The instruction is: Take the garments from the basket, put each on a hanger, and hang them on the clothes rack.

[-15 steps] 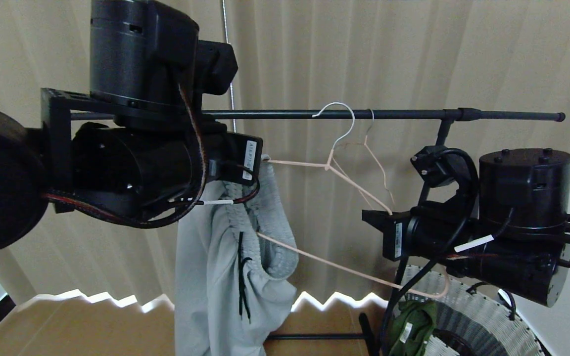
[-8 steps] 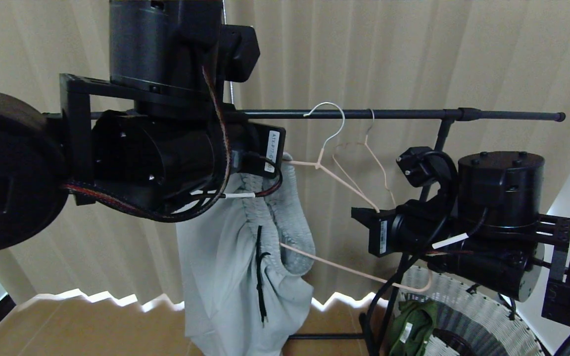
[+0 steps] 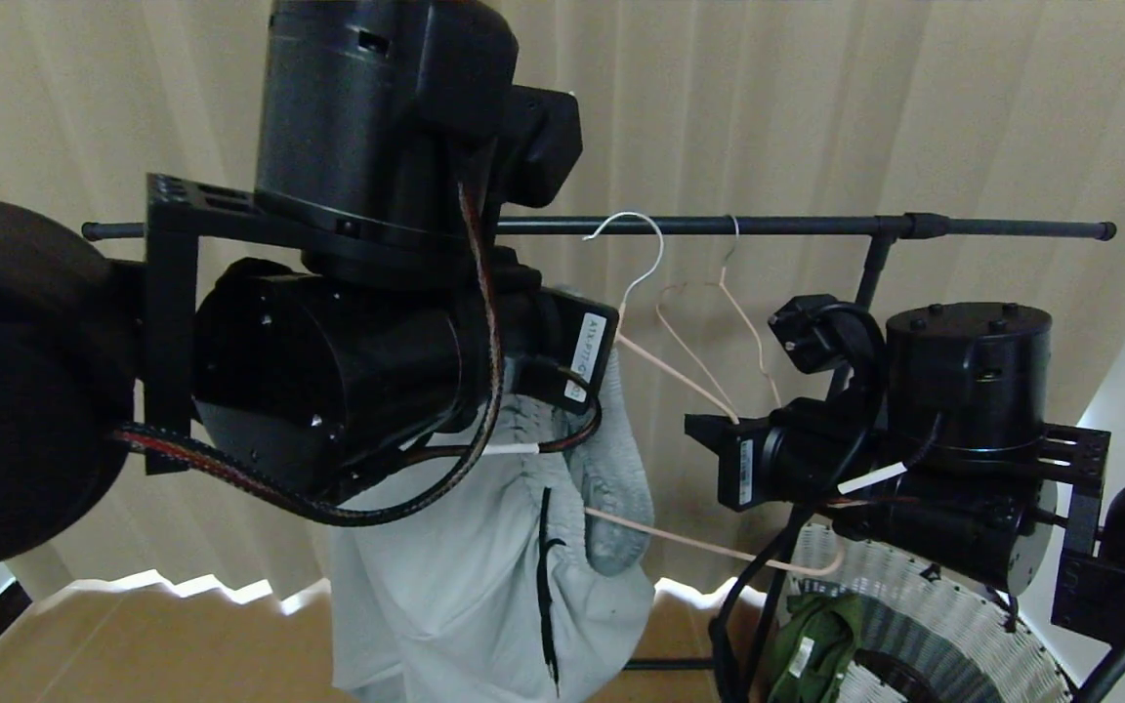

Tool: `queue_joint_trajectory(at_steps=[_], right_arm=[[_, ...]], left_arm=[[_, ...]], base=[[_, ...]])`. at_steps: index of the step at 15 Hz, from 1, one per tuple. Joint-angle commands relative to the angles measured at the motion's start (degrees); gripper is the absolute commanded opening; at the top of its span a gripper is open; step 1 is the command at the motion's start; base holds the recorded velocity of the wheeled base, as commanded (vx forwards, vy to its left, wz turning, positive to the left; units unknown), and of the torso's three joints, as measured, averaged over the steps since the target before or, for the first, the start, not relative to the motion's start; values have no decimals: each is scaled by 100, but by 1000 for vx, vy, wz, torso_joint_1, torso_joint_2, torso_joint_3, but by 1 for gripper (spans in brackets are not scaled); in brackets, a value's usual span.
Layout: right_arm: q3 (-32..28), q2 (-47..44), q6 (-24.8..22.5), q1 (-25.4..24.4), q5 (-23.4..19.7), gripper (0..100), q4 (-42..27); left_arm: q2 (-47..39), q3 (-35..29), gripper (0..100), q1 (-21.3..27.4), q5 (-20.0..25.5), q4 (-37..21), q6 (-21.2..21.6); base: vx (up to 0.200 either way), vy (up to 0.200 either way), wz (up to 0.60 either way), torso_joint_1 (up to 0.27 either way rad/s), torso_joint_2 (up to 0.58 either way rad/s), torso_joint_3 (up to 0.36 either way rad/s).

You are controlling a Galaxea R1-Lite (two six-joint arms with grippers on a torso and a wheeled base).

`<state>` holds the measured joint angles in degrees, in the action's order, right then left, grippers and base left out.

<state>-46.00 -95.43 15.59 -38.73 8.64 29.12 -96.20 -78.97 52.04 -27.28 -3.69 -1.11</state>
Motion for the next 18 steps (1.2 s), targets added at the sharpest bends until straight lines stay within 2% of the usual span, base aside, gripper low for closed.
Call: queue_joint_trajectory(at_steps=[1,15,16,18], right_arm=[[-6,147,-4,-3,6,0,14],[3,727,-21,-223,-21,0,6],[3,736,-21,-223,-21,0,6],[3,754,-21,-223,-21,0,6]], left_arm=[[57,145,0,8,-5,-26,5],[189,629,0,78,-5,18,-12],[215,664,100,96,-5,27,-12],[250,672,100,148,-5,27,-3]], base=[[0,0,0,0,0,0],[0,0,0,0,0,0],[0,0,0,0,0,0],[0,0,0,0,0,0]])
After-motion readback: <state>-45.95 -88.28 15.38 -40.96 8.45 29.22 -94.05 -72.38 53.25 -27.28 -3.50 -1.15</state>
